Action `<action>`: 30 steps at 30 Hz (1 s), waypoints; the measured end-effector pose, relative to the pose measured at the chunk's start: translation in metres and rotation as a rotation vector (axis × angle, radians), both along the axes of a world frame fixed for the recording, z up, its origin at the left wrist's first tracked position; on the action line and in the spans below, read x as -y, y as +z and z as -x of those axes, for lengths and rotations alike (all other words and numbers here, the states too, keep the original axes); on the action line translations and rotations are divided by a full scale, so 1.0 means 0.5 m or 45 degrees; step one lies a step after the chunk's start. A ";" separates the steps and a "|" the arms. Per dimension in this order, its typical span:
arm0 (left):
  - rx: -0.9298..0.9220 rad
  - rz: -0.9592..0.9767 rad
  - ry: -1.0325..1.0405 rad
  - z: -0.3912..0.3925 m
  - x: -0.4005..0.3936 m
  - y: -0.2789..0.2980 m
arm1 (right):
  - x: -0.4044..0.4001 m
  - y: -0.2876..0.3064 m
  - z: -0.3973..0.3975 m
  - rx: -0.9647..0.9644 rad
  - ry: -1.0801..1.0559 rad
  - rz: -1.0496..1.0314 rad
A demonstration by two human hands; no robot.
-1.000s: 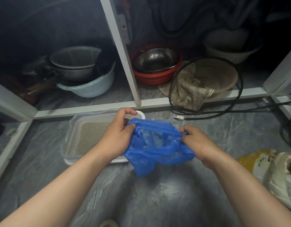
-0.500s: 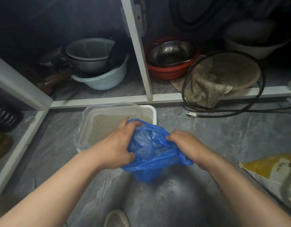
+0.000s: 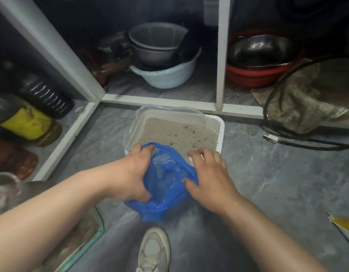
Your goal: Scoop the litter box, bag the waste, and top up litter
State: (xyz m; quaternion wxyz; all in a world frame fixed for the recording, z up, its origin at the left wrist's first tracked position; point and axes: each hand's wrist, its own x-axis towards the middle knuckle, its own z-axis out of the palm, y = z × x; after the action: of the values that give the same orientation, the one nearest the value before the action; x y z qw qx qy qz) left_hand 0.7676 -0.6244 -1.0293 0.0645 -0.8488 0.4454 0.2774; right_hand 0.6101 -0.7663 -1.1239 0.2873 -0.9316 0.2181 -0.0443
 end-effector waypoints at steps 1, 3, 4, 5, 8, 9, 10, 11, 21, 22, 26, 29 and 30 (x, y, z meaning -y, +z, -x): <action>0.009 -0.007 0.008 -0.007 -0.006 0.001 | -0.017 0.005 -0.010 0.145 0.056 0.058; 0.022 -0.003 -0.002 -0.023 -0.010 0.000 | -0.051 0.008 -0.026 0.223 0.240 0.046; 0.015 0.006 0.000 -0.032 -0.012 -0.002 | -0.068 0.003 -0.031 0.180 0.352 0.006; -0.001 0.022 0.010 -0.040 -0.013 -0.006 | -0.083 -0.006 -0.036 0.115 0.441 -0.020; -0.030 0.071 0.071 -0.071 -0.023 -0.024 | -0.101 -0.052 -0.050 -0.097 0.606 -0.046; -0.037 0.078 0.093 -0.082 -0.027 -0.031 | -0.101 -0.068 -0.057 -0.150 0.640 -0.017; -0.046 0.083 0.114 -0.095 -0.032 -0.039 | -0.099 -0.081 -0.066 -0.201 0.669 0.011; -0.050 0.084 0.132 -0.110 -0.038 -0.047 | -0.096 -0.092 -0.074 -0.242 0.698 0.016; -0.280 0.033 0.355 -0.177 -0.102 -0.027 | -0.107 0.037 -0.185 -0.299 0.420 -0.421; -0.339 0.068 0.389 -0.180 -0.113 -0.010 | -0.109 0.073 -0.198 -0.231 0.334 -0.370; -0.487 0.132 0.553 -0.189 -0.148 0.073 | -0.096 0.180 -0.241 -0.197 0.184 -0.046; -0.548 0.128 0.676 -0.184 -0.150 0.138 | -0.085 0.224 -0.280 -0.427 0.222 0.071; -0.558 0.138 0.709 -0.181 -0.149 0.151 | -0.083 0.230 -0.293 -0.527 0.266 0.057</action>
State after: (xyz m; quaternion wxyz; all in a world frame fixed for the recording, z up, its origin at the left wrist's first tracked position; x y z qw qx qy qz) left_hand 0.8579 -0.5499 -0.9537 -0.1558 -0.8602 0.2145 0.4357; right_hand 0.7565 -0.7249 -1.0087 0.2186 -0.9445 0.1739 0.1728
